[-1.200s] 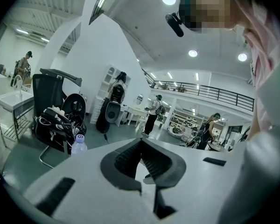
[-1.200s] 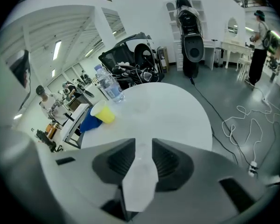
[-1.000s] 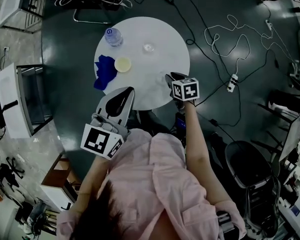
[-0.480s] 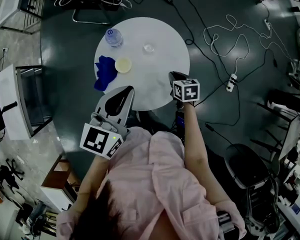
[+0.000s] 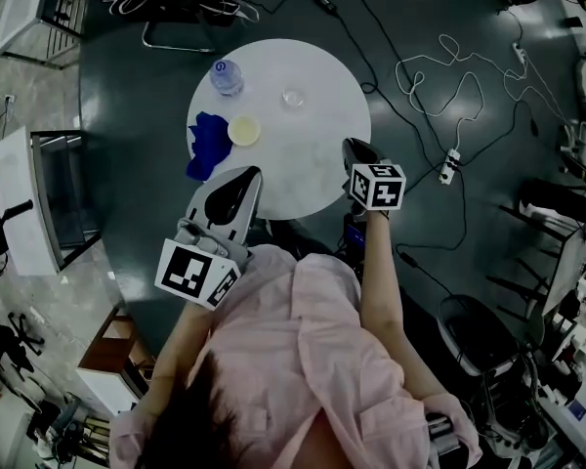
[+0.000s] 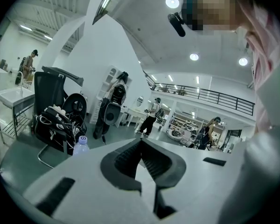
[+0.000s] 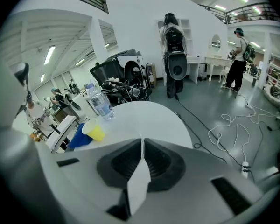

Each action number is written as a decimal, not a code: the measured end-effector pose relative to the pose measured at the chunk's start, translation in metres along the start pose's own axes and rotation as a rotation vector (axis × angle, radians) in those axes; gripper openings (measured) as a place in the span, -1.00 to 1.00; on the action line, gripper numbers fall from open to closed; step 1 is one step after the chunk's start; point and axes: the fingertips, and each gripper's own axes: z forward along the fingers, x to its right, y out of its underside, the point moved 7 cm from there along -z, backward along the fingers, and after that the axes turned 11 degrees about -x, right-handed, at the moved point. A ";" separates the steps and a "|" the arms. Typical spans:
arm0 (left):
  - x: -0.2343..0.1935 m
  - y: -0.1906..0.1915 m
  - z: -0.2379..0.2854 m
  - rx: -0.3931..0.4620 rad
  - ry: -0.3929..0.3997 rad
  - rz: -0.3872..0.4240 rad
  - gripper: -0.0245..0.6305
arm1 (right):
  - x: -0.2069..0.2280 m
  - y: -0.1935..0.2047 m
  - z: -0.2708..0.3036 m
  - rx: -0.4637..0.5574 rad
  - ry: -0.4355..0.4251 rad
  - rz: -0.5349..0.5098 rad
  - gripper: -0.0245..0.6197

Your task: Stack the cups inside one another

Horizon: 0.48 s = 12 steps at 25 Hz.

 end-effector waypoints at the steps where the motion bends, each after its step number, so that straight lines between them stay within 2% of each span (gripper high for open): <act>1: -0.001 0.000 -0.001 0.003 -0.002 0.001 -0.88 | 0.002 -0.002 -0.004 0.016 0.005 0.008 -0.80; 12: -0.012 -0.008 -0.015 0.038 -0.006 0.011 -0.88 | 0.000 -0.024 -0.030 0.121 0.051 0.014 -0.80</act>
